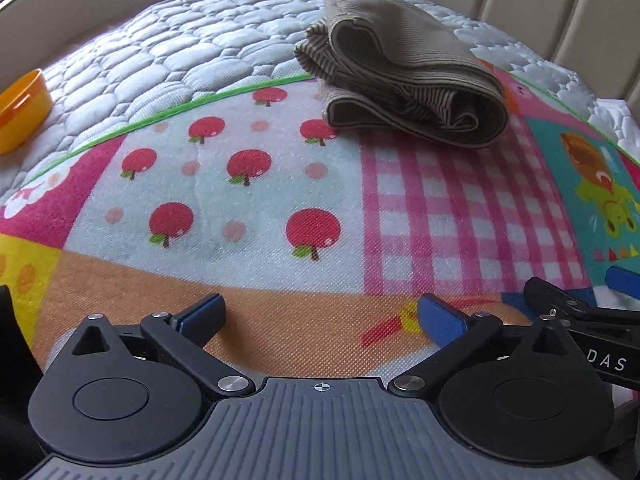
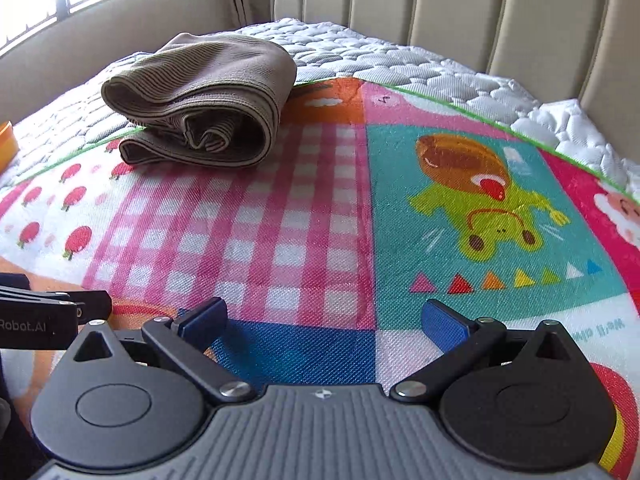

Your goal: Fold clothes

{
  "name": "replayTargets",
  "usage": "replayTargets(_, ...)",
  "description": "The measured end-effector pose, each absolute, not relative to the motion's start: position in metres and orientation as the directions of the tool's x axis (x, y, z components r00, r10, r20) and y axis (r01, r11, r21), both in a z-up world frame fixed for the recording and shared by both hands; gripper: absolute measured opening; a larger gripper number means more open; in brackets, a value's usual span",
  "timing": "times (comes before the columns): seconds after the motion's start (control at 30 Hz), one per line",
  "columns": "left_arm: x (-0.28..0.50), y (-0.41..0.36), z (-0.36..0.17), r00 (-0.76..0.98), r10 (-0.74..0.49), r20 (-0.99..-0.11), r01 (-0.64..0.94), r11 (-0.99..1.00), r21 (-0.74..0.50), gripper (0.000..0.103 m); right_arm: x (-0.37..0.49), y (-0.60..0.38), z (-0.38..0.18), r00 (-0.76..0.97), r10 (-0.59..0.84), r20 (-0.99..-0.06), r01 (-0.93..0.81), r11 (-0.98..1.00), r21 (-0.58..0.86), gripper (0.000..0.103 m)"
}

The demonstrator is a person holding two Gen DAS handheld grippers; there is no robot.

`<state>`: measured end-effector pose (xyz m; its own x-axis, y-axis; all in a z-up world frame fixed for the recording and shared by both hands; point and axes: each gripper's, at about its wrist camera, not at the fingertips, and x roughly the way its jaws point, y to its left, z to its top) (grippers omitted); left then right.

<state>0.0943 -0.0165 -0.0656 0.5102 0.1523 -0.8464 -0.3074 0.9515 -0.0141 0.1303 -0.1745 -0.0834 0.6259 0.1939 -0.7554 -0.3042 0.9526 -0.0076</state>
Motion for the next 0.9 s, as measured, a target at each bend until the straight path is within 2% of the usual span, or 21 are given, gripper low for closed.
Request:
replayTargets(0.13, 0.0937, -0.0151, -0.0647, 0.512, 0.147, -0.847, -0.311, 0.950, -0.023, 0.103, 0.1337, -0.1806, -0.0839, 0.622, 0.217, -0.752, -0.300, 0.953, 0.026, 0.103)
replayTargets(0.9, 0.0956, -0.0176, -0.0659, 0.510, 0.159, -0.845, -0.304, 0.953, -0.005, 0.103, 0.1328, -0.1792, -0.0871, 0.636, 0.259, -0.727, -0.354, 0.935, 0.023, 0.103)
